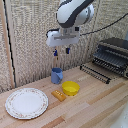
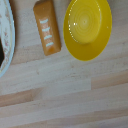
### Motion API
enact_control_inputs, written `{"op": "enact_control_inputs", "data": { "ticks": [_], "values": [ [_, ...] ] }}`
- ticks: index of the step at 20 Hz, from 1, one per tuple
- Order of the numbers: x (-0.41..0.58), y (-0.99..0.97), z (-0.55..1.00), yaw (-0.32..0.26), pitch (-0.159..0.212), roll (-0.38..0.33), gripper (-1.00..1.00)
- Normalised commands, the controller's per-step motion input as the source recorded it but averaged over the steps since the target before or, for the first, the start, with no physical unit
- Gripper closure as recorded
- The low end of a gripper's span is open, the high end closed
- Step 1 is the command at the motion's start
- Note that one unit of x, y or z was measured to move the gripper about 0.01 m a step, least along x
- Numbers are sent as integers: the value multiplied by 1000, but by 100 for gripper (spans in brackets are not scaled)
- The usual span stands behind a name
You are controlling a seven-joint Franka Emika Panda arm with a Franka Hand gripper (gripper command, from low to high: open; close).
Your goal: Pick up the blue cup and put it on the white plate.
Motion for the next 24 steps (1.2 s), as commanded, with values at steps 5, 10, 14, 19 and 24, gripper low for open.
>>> {"op": "enact_control_inputs", "data": {
  "ticks": [5,10,14,19,24],
  "values": [
    [651,-406,0,-131,0,5,-100],
    [629,-551,0,-114,1,15,-100],
    [458,-345,-63,-69,68,0,-100],
    [218,-59,-246,-19,164,-25,-100],
    [166,-46,-354,-4,171,-49,-100]
  ]
}}
